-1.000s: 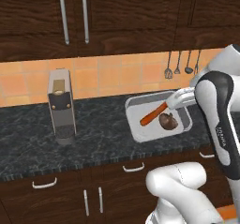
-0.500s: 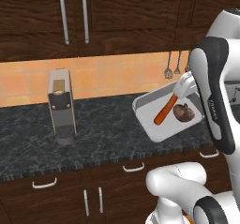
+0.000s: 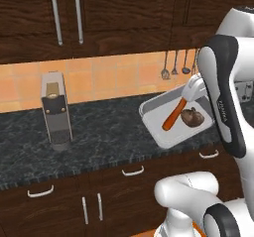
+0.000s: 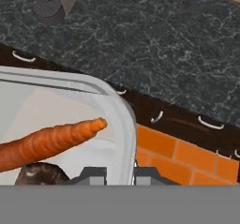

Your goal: Take the meat container that has the fish and place it on the second highest rack of the freezer. Then take the vegetable container that has the mushroom and carrot and place it on the highest rack of the freezer.

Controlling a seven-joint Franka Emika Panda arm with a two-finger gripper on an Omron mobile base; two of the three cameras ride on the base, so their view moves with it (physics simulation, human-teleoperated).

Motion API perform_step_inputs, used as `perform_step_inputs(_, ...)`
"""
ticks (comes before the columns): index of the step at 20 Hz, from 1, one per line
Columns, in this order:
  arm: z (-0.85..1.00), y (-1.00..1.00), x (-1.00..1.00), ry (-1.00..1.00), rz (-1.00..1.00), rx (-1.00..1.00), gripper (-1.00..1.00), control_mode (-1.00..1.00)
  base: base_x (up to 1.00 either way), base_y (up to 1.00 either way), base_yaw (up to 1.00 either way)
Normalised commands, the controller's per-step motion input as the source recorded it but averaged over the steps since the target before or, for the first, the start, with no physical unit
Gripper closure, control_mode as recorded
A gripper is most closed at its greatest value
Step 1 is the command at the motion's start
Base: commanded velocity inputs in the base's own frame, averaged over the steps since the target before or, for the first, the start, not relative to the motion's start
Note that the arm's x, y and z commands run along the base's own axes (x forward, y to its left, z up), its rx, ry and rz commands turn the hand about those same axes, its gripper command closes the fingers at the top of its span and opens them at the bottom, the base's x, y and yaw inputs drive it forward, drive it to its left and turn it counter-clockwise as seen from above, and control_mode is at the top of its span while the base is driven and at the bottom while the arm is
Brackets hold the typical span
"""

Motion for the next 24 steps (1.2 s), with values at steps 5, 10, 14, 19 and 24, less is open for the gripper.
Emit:
perform_step_inputs(5, 0.0, 0.0, 0.0, 0.0, 0.0, 0.0, 1.0, 1.0, -0.84, -0.09, -0.45)
perform_step_inputs(10, 0.0, 0.0, 0.0, 0.0, 0.0, 0.0, 1.0, 1.0, -0.29, 0.0, -0.69)
perform_step_inputs(14, 0.0, 0.0, 0.0, 0.0, 0.0, 0.0, 1.0, 1.0, 0.0, 0.0, -0.82)
perform_step_inputs(19, 0.0, 0.0, 0.0, 0.0, 0.0, 0.0, 1.0, 1.0, 0.0, 0.0, -0.82)
perform_step_inputs(24, 0.0, 0.0, 0.0, 0.0, 0.0, 0.0, 1.0, 1.0, -0.05, 0.0, -0.76)
